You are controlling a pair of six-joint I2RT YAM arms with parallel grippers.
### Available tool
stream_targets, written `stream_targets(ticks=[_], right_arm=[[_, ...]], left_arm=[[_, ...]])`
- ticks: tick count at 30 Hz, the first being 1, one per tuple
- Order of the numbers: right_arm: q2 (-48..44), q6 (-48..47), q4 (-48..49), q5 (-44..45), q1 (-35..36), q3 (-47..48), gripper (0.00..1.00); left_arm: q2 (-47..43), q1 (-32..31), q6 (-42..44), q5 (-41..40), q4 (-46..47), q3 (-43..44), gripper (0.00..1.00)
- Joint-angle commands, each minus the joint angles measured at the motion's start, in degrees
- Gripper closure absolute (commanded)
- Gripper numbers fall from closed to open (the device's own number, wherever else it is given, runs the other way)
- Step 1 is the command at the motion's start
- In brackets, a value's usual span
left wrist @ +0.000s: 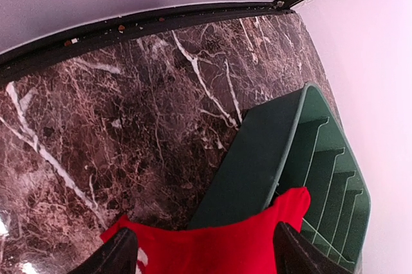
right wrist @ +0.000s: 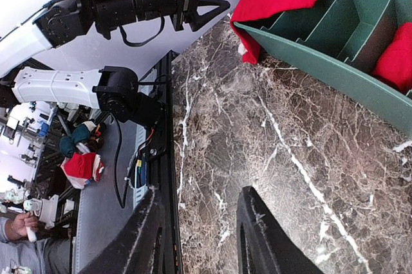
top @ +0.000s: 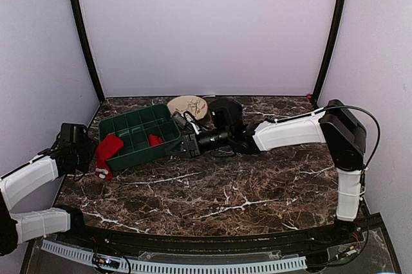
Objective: Roll the socks
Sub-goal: Pick up the sock from the center of the board.
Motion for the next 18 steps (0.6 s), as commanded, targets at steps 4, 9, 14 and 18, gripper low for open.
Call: stream_targets(ticks=[4,9,14,18], right_arm=[[1.29,0.66,3.24,-1.12,0.45,0.12,0.63],[1.09,0.54,3.54,-1.28,0.45,-0.3,0.64],[0.99,0.21,3.51,-1.37,0.45,-0.59,0.63],[1.34,0.2,3.6,-1.53,0.45,-0.3,0.64]], left_arm=[[-5.14,2.87,-4.03,8.96,9.54,-6.96,0.25],[-8.32,6.05,-6.06,12.76,16.0,-13.08,0.25],[-11.05,6.4,-4.54,13.56,13.32,-13.24,0.25],[-17.25,6.42,-5.55,12.22,7.4,-13.17,0.27]])
